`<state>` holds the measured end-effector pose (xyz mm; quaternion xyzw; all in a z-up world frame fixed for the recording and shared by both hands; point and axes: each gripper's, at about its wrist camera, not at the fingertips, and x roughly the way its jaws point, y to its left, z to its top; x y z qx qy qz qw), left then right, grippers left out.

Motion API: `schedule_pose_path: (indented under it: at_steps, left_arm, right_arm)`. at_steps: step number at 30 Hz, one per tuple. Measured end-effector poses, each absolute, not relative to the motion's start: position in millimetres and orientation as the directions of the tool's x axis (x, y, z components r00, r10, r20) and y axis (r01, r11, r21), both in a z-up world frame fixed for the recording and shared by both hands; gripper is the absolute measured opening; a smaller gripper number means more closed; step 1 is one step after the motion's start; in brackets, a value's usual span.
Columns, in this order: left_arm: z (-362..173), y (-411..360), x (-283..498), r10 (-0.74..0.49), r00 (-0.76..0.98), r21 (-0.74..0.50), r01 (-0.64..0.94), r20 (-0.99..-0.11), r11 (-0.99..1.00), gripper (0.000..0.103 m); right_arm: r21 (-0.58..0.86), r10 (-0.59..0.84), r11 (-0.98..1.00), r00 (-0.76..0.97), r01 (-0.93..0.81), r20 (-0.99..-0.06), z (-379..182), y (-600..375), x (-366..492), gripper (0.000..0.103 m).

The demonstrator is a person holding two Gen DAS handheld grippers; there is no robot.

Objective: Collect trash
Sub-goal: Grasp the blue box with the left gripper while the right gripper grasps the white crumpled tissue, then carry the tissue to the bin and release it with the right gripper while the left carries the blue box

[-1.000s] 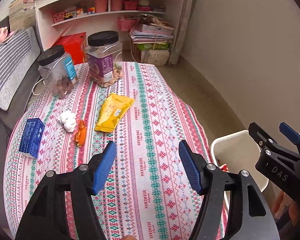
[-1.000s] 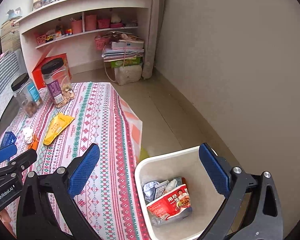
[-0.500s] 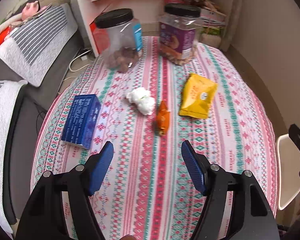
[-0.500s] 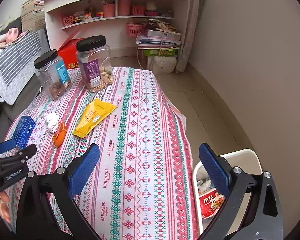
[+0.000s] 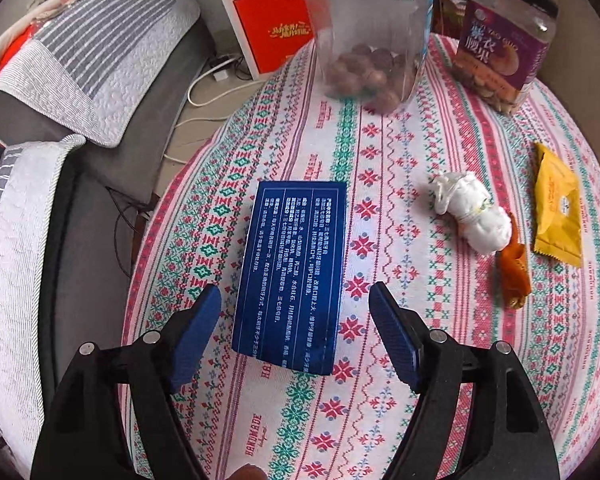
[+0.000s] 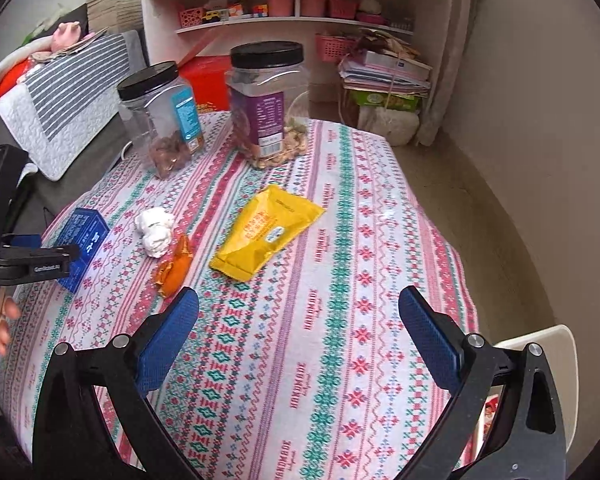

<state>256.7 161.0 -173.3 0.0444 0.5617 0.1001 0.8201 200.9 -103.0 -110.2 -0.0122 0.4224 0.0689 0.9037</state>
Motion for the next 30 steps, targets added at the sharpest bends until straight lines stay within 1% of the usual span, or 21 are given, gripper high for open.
schedule_pose_path:
  at_steps: [3, 4, 5, 10, 13, 17, 18, 19, 20, 21, 22, 25, 30]
  left_arm:
    - [-183.8, 172.7, 263.1, 0.188, 0.324, 0.154, -0.128, -0.927, 0.98, 0.074]
    - [-184.8, 174.7, 264.6, 0.168, 0.325, 0.135, -0.122, -0.931, 0.983, 0.063]
    - [-185.5, 176.1, 265.3, 0.148, 0.32, 0.118, -0.11, -0.936, 0.987, 0.056]
    - [-168.1, 181.9, 256.7, 0.156, 0.365, 0.125, -0.108, -0.918, 0.986, 0.055]
    - [-146.3, 188.6, 249.4, 0.142, 0.406, 0.097, -0.131, -0.903, 0.987, 0.055]
    - [-124.3, 194.7, 237.2, 0.132, 0.447, 0.068, -0.156, -0.885, 0.985, 0.055]
    - [-120.5, 196.7, 234.5, 0.13, 0.454, 0.062, -0.162, -0.881, 0.985, 0.055]
    - [-117.5, 199.2, 232.2, 0.128, 0.46, 0.056, -0.167, -0.879, 0.984, 0.055]
    - [-114.6, 200.9, 229.2, 0.127, 0.464, 0.051, -0.173, -0.877, 0.984, 0.055]
    - [-112.3, 203.3, 227.1, 0.127, 0.467, 0.047, -0.178, -0.875, 0.983, 0.055]
    - [-110.2, 205.8, 226.2, 0.128, 0.47, 0.045, -0.183, -0.874, 0.982, 0.055]
    - [-104.4, 208.7, 221.6, 0.134, 0.478, 0.043, -0.196, -0.868, 0.98, 0.055]
    - [-87.9, 212.8, 210.0, 0.133, 0.509, 0.02, -0.223, -0.851, 0.975, 0.055]
  right_arm:
    - [0.073, 0.187, 0.975, 0.602, -0.209, -0.776, -119.9, -81.0, 214.9, 0.096]
    - [0.074, 0.204, 0.969, 0.598, -0.234, -0.775, -122.5, -72.7, 218.8, 0.096]
    - [0.069, 0.216, 0.963, 0.594, -0.26, -0.775, -125.3, -63.7, 223.5, 0.096]
    - [0.06, 0.249, 0.942, 0.566, -0.331, -0.786, -136.4, -23.6, 252.5, 0.096]
    - [0.086, 0.274, 0.935, 0.546, -0.345, -0.791, -142.5, -2.9, 270.2, 0.096]
    - [0.085, 0.28, 0.926, 0.518, -0.368, -0.809, -150.2, 26.0, 290.8, 0.095]
    - [0.082, 0.274, 0.926, 0.505, -0.37, -0.818, -154.5, 32.1, 296.4, 0.093]
    - [0.075, 0.261, 0.927, 0.489, -0.367, -0.832, -159.8, 36.9, 302.0, 0.09]
    - [0.069, 0.247, 0.928, 0.467, -0.365, -0.849, -166.3, 40.9, 306.9, 0.075]
    - [0.066, 0.237, 0.927, 0.441, -0.369, -0.866, -172.9, 43.9, 310.7, 0.045]
    - [0.067, 0.233, 0.925, 0.418, -0.374, -0.878, -177.6, 45.5, 312.6, 0.03]
    - [0.088, 0.26, 0.925, 0.447, -0.369, -0.856, -167.0, 41.1, 306.6, 0.03]
    - [0.121, 0.304, 0.926, 0.517, -0.358, -0.8, -122.2, 25.3, 288.7, 0.03]
